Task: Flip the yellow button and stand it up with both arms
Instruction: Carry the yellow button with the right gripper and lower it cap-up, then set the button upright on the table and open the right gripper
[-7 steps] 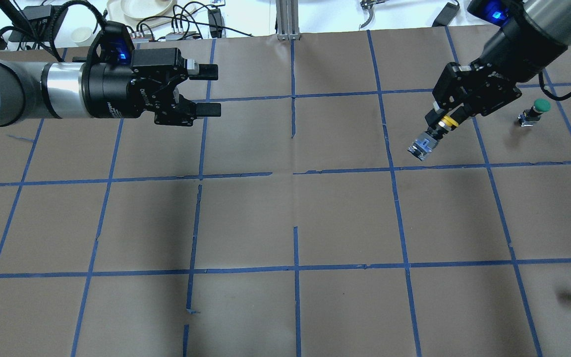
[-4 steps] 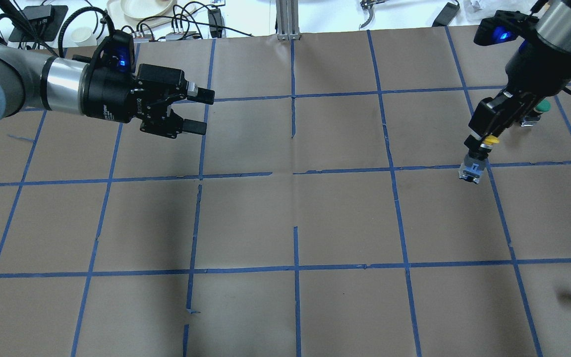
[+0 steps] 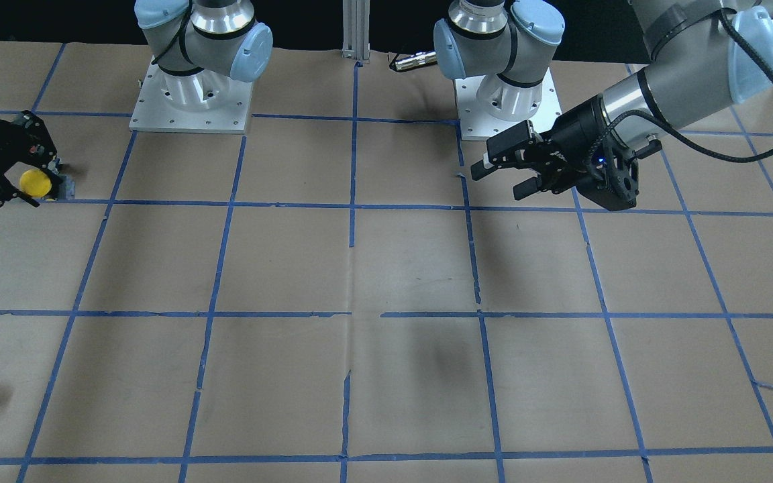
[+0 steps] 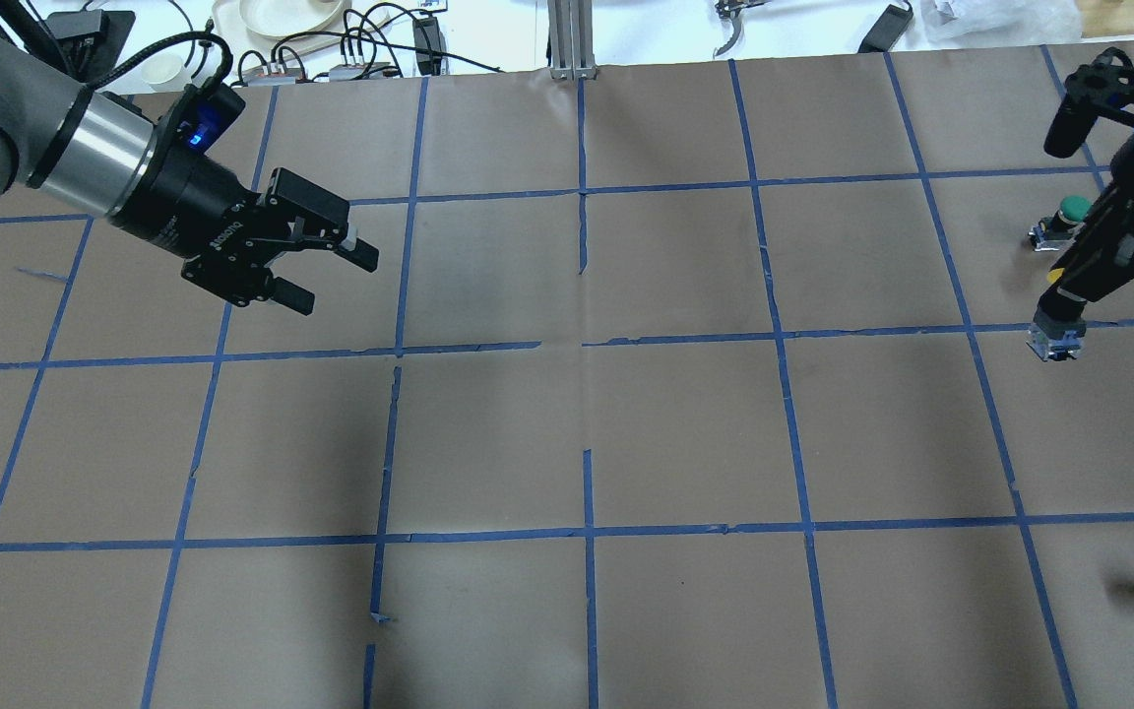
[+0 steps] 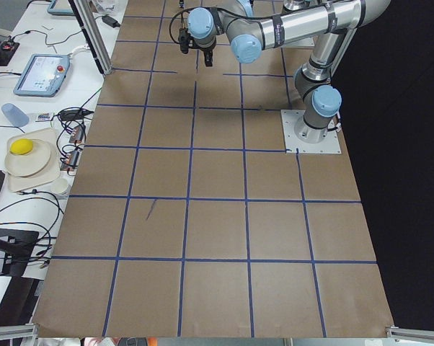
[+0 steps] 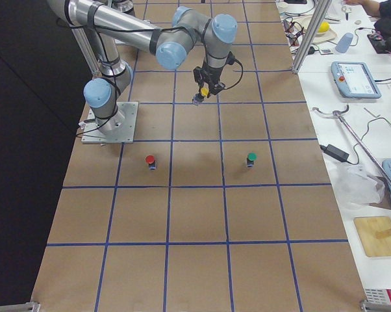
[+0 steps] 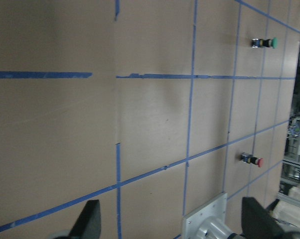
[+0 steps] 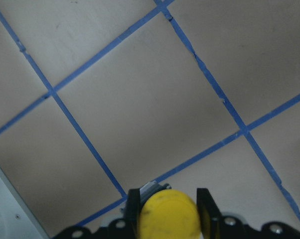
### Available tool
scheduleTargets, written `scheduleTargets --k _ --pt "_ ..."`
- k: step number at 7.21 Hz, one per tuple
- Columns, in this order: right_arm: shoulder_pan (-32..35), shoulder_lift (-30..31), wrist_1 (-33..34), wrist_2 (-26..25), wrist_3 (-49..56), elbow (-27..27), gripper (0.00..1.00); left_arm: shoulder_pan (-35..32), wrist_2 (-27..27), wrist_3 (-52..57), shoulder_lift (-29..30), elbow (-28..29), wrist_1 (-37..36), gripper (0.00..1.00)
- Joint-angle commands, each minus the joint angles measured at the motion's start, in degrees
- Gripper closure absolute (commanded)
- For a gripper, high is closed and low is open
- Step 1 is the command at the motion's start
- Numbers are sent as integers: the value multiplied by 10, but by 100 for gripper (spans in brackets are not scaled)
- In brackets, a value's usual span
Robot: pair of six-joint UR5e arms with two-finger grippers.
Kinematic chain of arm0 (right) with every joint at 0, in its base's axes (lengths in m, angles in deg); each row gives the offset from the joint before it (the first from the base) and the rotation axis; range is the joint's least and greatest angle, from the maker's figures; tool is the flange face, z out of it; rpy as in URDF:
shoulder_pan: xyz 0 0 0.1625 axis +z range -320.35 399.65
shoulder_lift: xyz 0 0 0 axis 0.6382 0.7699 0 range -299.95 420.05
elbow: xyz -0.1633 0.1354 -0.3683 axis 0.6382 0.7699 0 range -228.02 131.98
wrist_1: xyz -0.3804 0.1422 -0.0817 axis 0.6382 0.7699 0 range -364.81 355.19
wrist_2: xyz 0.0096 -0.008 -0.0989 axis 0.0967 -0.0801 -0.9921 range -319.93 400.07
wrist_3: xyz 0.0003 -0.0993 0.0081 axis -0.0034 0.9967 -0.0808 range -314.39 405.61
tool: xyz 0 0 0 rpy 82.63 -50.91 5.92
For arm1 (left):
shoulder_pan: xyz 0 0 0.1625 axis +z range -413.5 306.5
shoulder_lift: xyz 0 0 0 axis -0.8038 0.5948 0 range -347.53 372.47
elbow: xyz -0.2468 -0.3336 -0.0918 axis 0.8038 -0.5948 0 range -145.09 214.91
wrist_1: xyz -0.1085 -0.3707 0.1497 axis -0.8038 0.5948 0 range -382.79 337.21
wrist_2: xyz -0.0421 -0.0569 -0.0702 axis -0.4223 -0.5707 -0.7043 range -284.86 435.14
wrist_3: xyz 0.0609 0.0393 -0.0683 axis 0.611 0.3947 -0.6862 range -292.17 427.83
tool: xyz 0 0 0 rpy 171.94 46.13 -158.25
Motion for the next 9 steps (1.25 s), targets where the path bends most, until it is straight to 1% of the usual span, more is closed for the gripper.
scheduleTargets --k 1,2,3,4,5,6,7,8,9 --pt "-89 -5 105 6 163 -69 80 -43 187 -54 -13 15 -32 1" --pt "-130 -19 194 9 256 -123 80 -78 248 -73 -11 46 -34 1" --pt "-163 -28 292 21 336 -171 80 -95 290 -81 -9 74 -32 1" --pt "-176 -34 346 41 409 -197 80 -102 293 -81 -10 77 -32 1" --pt "-180 -42 353 44 442 -200 80 -107 303 -81 -12 81 -33 1" --pt "-180 -56 350 63 507 -202 80 -108 330 -81 -15 85 -33 1" --pt "-181 -56 344 118 559 -201 80 -108 328 -84 -27 72 -35 1" --pt "-182 -56 326 124 604 -202 80 -107 332 -85 -5 79 -37 1" --pt "-224 -61 320 128 630 -202 80 -108 319 -121 -3 79 -47 1"
